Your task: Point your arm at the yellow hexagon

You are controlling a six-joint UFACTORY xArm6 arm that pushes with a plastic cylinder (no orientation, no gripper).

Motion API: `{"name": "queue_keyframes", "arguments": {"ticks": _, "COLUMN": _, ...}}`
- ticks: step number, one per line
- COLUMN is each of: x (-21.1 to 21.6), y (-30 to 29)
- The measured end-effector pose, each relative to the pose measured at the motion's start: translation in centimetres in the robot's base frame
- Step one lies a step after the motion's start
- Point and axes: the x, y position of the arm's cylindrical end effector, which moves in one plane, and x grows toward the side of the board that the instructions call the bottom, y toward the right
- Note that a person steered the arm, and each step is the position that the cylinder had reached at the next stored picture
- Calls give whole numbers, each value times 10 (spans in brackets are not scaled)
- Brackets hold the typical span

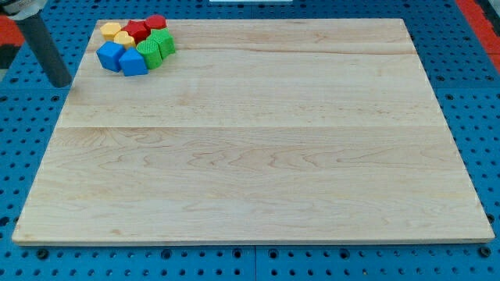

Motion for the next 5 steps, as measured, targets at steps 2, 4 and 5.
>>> {"name": "queue_keyframes", "arguments": {"ticks": 2, "x": -60, "y": 1}}
{"name": "queue_keyframes", "arguments": {"ticks": 4, "x": -115, "y": 3}}
{"name": "queue_keyframes", "arguments": {"ticks": 5, "x": -154, "y": 8}}
